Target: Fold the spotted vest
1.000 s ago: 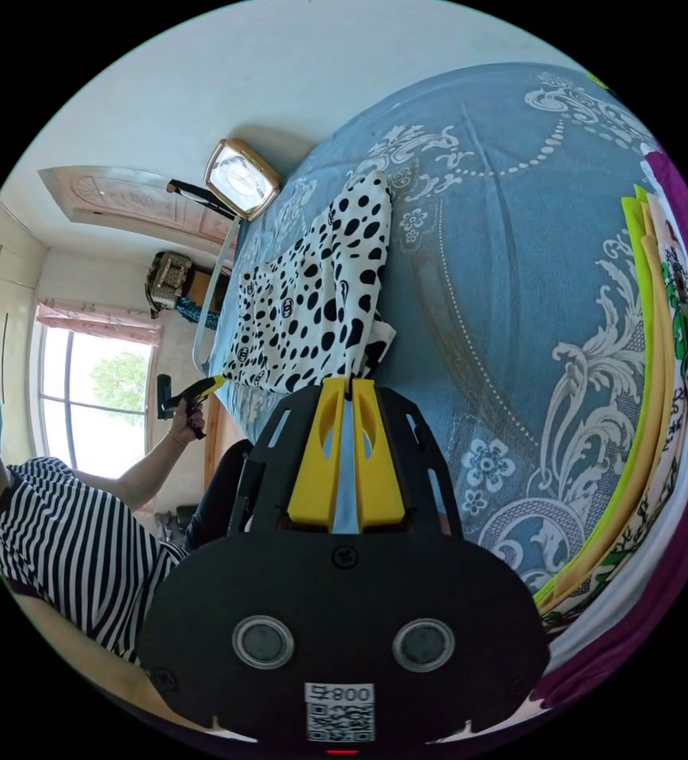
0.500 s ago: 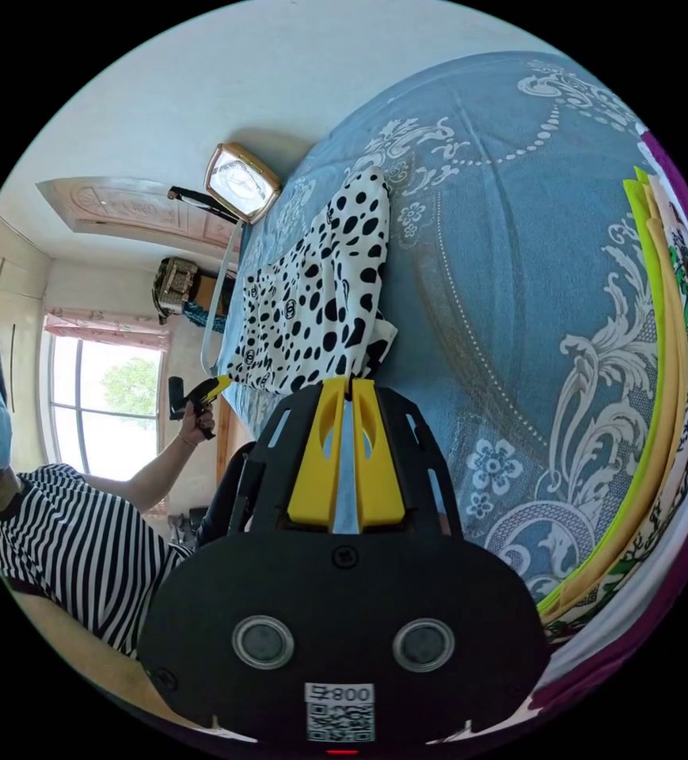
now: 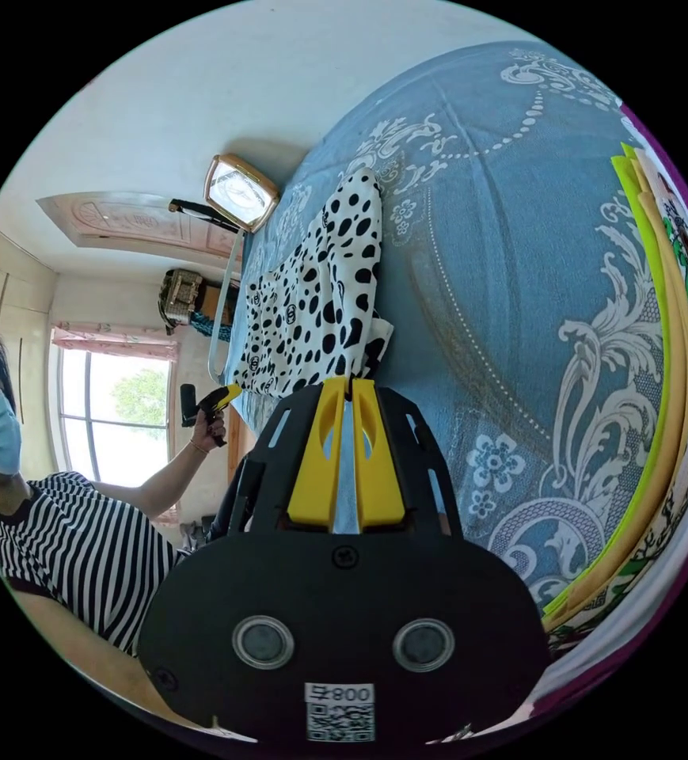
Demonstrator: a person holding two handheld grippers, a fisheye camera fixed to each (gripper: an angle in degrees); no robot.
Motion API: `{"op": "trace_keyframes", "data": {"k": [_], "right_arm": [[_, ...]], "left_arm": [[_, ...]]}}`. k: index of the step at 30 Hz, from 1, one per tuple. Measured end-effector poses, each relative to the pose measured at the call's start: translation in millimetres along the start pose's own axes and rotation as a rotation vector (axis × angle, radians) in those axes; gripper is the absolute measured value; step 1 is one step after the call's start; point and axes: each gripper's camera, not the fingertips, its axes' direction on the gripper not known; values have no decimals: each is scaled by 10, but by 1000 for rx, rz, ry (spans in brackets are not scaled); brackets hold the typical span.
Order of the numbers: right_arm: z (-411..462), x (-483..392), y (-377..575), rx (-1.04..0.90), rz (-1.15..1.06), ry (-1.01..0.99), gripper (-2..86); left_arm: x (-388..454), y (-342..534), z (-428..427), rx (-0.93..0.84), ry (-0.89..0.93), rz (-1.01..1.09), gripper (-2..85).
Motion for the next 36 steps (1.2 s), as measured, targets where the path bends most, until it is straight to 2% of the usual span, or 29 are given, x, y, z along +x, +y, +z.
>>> {"op": "trace_keyframes", "data": {"k": [9, 18, 21, 22, 23, 25, 32, 36], "right_arm": [[-63, 91, 82, 17, -19, -46, 11], [126, 397, 175, 13, 66, -123, 9], [118, 358, 155, 21, 48, -137, 9], [110, 322, 145, 26, 37, -139, 9], [106, 299, 140, 29, 30, -136, 9], [104, 200, 116, 37, 5, -120, 9], [88, -51, -4, 59, -46, -103, 10], [85, -186, -136, 54, -67, -112, 11]], "left_arm": [[228, 107, 321, 54, 22, 3, 25], [403, 328, 1159, 21, 40, -128, 22], [604, 436, 1294, 48, -69, -148, 20], [772, 477, 1334, 72, -162, -124, 19], [999, 502, 1407, 88, -237, -64, 18], [1408, 508, 1631, 70, -273, 68, 19], [3339, 478, 3288, -113, -96, 674, 63], [4175, 575, 4129, -158, -153, 938, 94]]}}
